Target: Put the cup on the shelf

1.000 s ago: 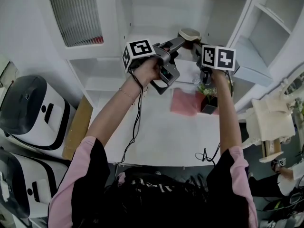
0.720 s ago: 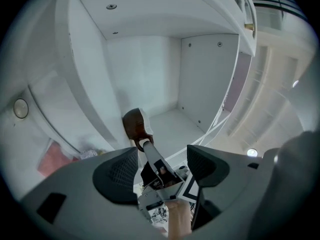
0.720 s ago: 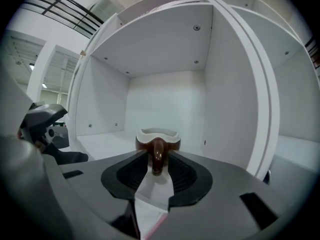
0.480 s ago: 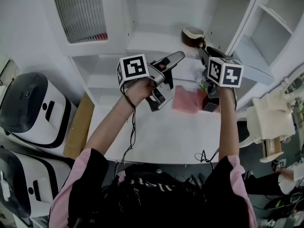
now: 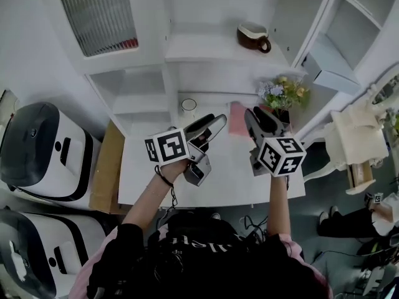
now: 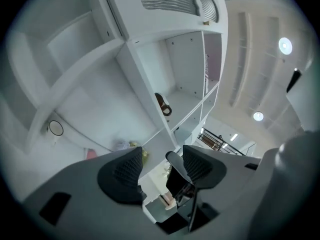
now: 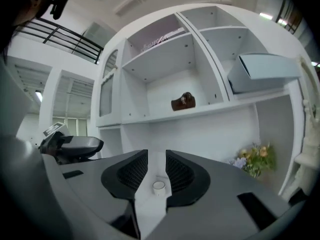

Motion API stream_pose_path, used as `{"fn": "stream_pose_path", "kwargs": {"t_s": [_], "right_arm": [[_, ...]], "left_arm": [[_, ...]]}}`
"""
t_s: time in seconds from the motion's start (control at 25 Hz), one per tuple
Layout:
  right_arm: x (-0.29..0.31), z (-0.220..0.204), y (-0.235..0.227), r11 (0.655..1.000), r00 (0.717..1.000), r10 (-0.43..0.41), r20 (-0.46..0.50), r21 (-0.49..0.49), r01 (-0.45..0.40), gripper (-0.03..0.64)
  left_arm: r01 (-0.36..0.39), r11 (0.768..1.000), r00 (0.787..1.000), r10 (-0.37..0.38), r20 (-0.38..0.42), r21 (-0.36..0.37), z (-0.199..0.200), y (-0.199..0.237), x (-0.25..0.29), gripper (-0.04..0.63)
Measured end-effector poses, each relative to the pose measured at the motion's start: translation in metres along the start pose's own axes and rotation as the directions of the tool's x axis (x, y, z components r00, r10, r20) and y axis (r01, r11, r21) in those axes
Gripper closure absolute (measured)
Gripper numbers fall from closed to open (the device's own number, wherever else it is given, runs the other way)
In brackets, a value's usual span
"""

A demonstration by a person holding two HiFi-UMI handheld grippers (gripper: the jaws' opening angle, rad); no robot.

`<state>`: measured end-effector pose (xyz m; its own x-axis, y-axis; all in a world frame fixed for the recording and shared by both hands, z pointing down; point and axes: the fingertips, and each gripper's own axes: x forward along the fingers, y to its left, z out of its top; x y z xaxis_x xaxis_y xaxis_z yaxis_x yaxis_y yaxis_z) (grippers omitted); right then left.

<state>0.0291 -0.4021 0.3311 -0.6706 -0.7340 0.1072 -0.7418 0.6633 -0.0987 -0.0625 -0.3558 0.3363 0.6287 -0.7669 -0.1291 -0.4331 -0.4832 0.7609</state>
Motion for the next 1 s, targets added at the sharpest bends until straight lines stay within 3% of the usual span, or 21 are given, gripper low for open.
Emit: {"fn": "stream_pose_path", "kwargs": {"t_s": [0.24, 0.48, 0.64, 0.84, 1.0], "right_arm": [[-0.029, -0.081, 0.046, 0.994, 1.0, 0.007, -0.021, 0.106, -0.005, 0.483], [-0.049, -0.127, 0.076, 0.987, 0.996, 0.005, -0.084, 0.161, 0.008, 0.483], [-0.058, -0.142, 0.095, 0.989, 0.993, 0.051, -0.106, 0.145, -0.035, 0.483], [-0.076, -0.166, 0.118, 0.987, 0.983, 0.131, -0.127, 0.105, -0.118, 0.488], [-0.095, -0.188, 0.133, 0.983, 0.968, 0.176, -0.176, 0.078, -0.165, 0.5]], "left_arm": [[-0.075, 0.997, 0.997, 0.075, 0.01, 0.018, -0.041, 0.037, -0.056, 0.33], [-0.194, 0.981, 0.98, 0.193, 0.046, 0.025, -0.068, 0.065, -0.104, 0.374], [-0.242, 0.97, 0.969, 0.239, 0.061, 0.035, -0.083, 0.071, -0.132, 0.39], [-0.265, 0.944, 0.964, 0.26, 0.052, 0.196, -0.108, 0.061, -0.152, 0.432], [-0.308, 0.936, 0.951, 0.298, 0.082, 0.172, -0.131, 0.056, -0.168, 0.482]]}}
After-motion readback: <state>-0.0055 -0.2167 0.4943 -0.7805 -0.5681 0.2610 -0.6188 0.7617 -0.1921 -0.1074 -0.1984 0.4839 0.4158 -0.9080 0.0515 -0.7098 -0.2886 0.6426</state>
